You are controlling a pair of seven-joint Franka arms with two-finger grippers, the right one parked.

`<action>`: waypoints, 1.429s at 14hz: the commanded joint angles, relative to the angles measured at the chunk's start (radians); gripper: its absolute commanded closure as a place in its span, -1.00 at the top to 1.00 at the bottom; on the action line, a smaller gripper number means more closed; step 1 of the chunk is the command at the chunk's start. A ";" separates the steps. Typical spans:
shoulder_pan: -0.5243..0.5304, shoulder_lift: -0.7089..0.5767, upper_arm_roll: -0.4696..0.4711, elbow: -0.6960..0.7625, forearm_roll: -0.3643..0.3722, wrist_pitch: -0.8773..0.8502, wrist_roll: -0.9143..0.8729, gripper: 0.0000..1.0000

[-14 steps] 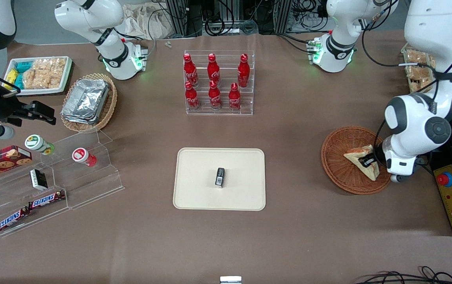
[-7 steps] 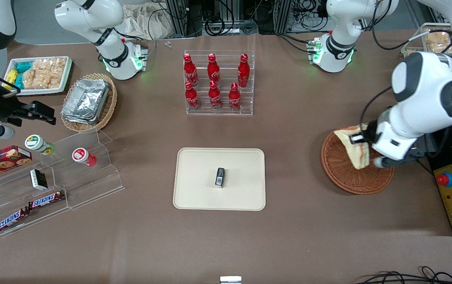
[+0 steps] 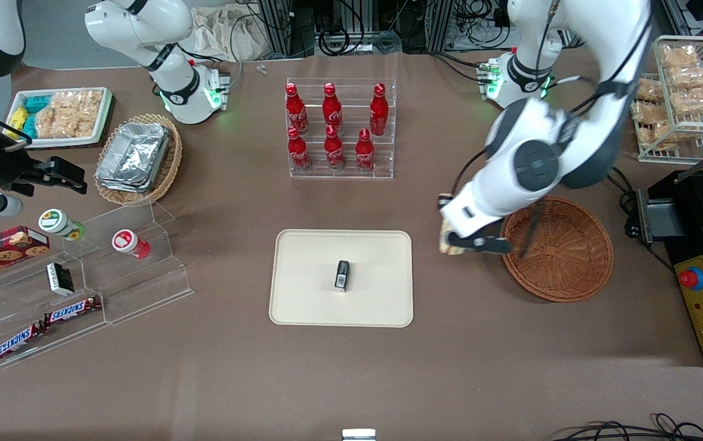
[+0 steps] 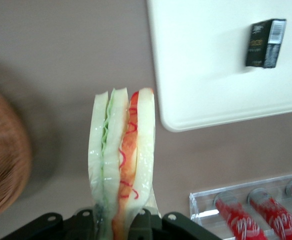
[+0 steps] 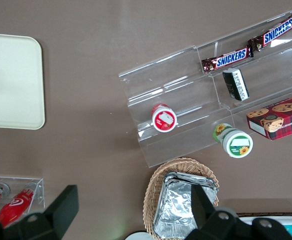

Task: Place sandwich from basket to tray
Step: 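Carry the sandwich with the left gripper over to the cream tray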

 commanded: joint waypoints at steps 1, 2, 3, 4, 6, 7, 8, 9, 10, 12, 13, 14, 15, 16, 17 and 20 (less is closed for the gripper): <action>-0.091 0.274 0.005 0.267 0.119 -0.006 -0.117 -1.00; -0.105 0.331 0.005 0.314 0.162 -0.005 -0.137 -1.00; -0.118 0.366 0.005 0.338 0.182 0.010 -0.141 -1.00; -0.119 0.380 0.005 0.338 0.185 0.053 -0.141 -1.00; -0.132 0.402 0.010 0.336 0.188 0.124 -0.154 -1.00; -0.135 0.416 0.014 0.338 0.197 0.136 -0.164 -0.86; -0.135 0.429 0.013 0.336 0.219 0.155 -0.177 -0.64; -0.135 0.442 0.014 0.333 0.231 0.168 -0.208 -0.20; -0.133 0.460 0.013 0.333 0.237 0.181 -0.211 0.44; -0.135 0.459 0.013 0.333 0.236 0.190 -0.239 0.99; -0.133 0.434 0.013 0.332 0.236 0.176 -0.275 0.99; -0.132 0.395 0.011 0.330 0.236 0.135 -0.295 0.99; -0.129 0.358 0.011 0.338 0.234 0.071 -0.299 0.99; -0.116 0.315 0.013 0.339 0.227 0.028 -0.297 0.99; -0.095 0.264 0.013 0.339 0.222 -0.009 -0.285 0.98; -0.003 0.137 0.007 0.338 0.196 -0.176 -0.180 0.98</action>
